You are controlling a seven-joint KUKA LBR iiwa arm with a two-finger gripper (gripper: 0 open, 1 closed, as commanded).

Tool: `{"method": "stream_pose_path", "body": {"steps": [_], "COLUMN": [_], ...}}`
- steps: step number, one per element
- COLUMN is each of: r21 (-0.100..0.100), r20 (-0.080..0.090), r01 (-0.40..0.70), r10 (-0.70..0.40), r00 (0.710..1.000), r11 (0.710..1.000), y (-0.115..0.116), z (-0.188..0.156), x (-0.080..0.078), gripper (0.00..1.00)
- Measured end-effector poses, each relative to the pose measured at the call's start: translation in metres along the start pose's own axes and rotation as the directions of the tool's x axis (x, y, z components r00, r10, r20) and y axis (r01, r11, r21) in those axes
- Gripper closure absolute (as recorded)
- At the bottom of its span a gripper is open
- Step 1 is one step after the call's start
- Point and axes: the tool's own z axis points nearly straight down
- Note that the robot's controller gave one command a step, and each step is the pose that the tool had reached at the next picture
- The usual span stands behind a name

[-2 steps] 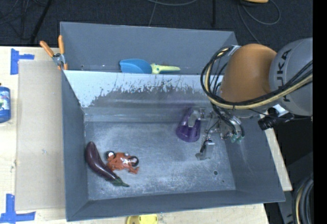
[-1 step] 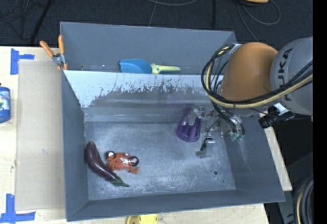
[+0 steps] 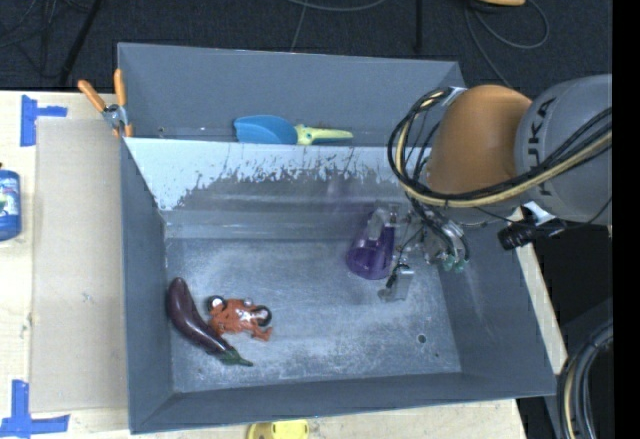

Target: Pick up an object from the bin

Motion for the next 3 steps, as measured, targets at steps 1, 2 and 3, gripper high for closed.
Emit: {"method": "stream_pose_path", "body": {"steps": [1, 2, 3], "r21": [-0.002, -0.002, 0.001], "r20": [0.003, 0.003, -0.002], "r01": [0.078, 0.078, 0.066], "r10": [-0.078, -0.078, -0.066], "r00": [0.997, 0.997, 0.998], "r11": [0.997, 0.997, 0.998], "y": [-0.001, -0.001, 0.017], "z": [0.043, 0.043, -0.162], "x": [-0.043, -0.043, -0.017], "gripper": [1.0, 1.0, 1.0]}}
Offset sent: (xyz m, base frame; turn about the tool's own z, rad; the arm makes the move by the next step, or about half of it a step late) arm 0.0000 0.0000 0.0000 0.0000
